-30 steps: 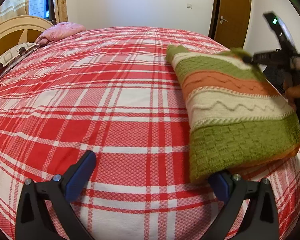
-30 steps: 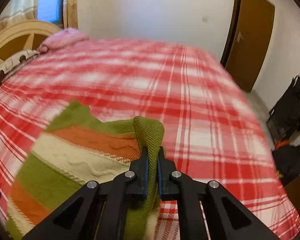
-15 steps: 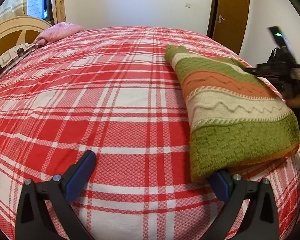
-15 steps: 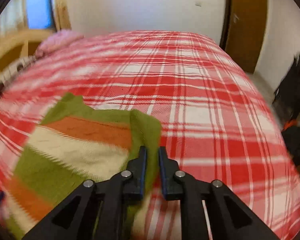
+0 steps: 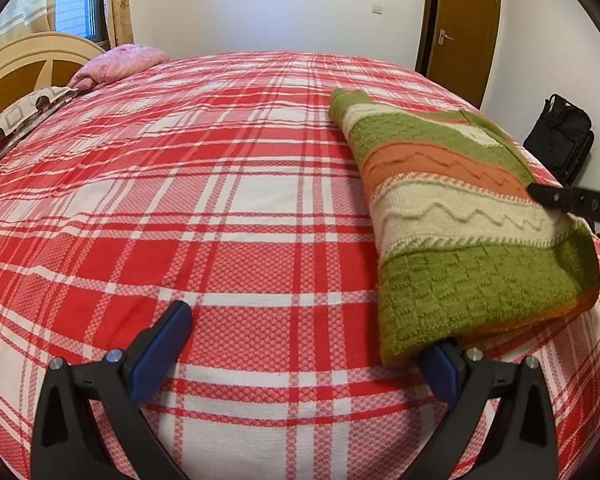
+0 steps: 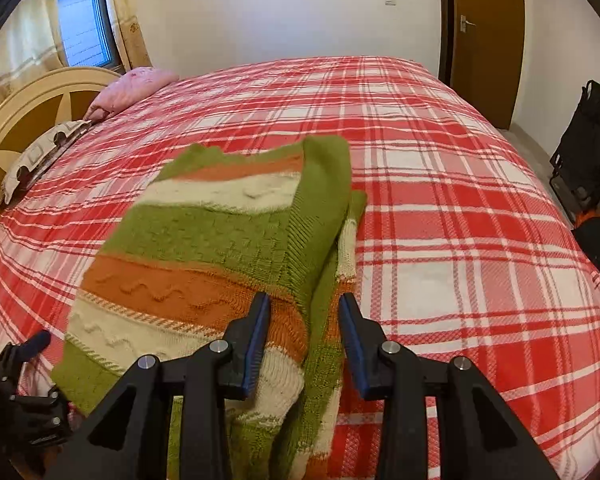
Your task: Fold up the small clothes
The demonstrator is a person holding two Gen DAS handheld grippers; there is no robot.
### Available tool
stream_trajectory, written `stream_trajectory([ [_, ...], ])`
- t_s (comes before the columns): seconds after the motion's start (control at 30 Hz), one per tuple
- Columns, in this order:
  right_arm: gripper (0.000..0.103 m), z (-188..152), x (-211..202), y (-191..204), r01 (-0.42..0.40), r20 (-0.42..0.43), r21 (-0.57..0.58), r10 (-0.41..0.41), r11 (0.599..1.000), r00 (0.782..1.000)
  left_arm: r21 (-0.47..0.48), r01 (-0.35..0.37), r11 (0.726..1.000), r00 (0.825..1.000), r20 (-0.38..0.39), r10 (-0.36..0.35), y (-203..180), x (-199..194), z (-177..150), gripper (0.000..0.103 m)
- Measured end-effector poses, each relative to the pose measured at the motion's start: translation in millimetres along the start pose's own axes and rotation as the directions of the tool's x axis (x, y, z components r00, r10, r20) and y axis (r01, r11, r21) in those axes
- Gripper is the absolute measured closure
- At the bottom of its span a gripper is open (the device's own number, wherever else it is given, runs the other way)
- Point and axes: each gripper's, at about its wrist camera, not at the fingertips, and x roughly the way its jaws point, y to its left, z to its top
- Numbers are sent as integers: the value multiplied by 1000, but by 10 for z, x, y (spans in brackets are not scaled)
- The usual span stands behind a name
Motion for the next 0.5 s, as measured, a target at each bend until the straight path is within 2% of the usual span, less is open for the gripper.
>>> stream_trajectory([
  [0.03, 84, -14, -2, 19, 6, 0, -5, -6, 1000, 1000, 1, -1, 1000, 1000, -2, 1, -1, 1, 5, 0],
  [0.13, 84, -84, 13, 41, 48, 16, -4, -48, 999, 999, 6, -8, 1000, 1000, -9, 8, -10, 5, 19, 0],
  [0.37, 83, -157, -72, -150, -12, 28, 81, 10, 997, 1000, 28, 19, 999, 999, -44, -18, 23, -49, 17, 0],
  [0.43, 83, -181, -228, -148, 3, 33, 95, -7, 995, 999, 40, 22, 999, 998, -58, -19, 29, -95, 0, 0],
  [0.5, 83, -221, -417, -98, 52, 49, 84, -56, 995, 997, 55, 31, 998, 997, -75, -27, 40, -148, -11, 0],
])
